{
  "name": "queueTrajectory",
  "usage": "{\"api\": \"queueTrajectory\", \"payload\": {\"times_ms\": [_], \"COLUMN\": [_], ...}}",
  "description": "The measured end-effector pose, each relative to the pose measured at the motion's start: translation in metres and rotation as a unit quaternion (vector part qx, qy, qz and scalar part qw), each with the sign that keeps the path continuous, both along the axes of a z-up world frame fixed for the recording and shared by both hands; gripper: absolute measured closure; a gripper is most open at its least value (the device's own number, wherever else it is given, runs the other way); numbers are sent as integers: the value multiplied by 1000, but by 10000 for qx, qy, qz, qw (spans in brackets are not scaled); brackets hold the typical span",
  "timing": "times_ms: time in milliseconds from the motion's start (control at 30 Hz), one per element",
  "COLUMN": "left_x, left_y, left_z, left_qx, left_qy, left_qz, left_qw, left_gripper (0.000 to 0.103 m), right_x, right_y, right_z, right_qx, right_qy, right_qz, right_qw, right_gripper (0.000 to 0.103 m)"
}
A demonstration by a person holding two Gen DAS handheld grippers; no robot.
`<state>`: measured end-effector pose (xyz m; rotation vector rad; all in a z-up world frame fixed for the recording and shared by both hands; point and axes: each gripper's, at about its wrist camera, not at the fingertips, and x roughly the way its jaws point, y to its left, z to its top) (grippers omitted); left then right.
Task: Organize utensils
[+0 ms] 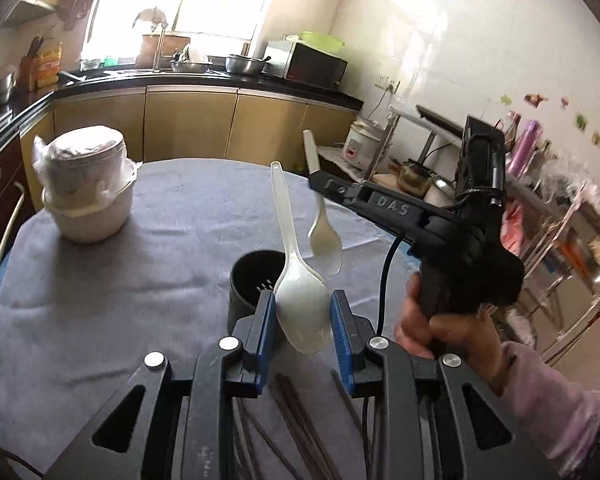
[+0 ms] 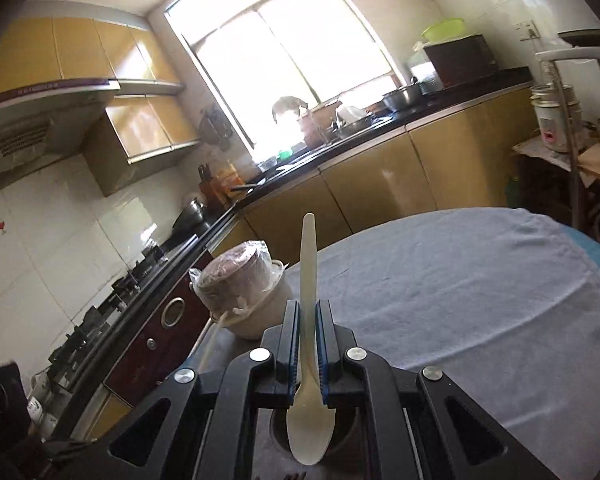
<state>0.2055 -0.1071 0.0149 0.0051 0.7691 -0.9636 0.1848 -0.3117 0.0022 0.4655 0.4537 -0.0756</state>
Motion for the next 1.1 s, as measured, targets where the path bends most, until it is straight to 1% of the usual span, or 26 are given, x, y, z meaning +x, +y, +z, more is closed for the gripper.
{"api": "queueTrajectory", "payload": {"times_ms": [167,267,433,500,633,767,900,1000,1100], "left_x": [21,30,32,31,23,14,1,-11,-24], "left_y": [-23,-30,-42,-44,-46,-38,-21,-5,11], "left_z": [-22,-33,-49,-52,-51,-47,-39,-30,-22], "left_qx": [86,97,448,498,618,626,556,438,392], "left_qy": [88,145,9,-64,-213,-291,-394,-454,-533], "left_qz": [52,118,199,245,249,266,396,537,698], "left_qw": [9999,9998,9988,9984,9976,9973,9969,9966,9954], "left_gripper": [74,74,74,74,74,74,74,74,74], "right_x": [23,27,27,26,25,21,17,17,22], "right_y": [-9,-15,-17,-18,-13,-8,-5,-1,3], "right_z": [-25,-38,-52,-55,-58,-59,-61,-58,-56], "right_qx": [152,241,224,214,72,96,253,255,254], "right_qy": [107,161,200,206,269,272,246,169,201], "right_qz": [1,15,74,120,227,404,527,507,475], "right_qw": [9998,9996,9995,9995,9994,9988,9980,9982,9983], "right_gripper": [94,94,94,94,94,94,94,94,94]}}
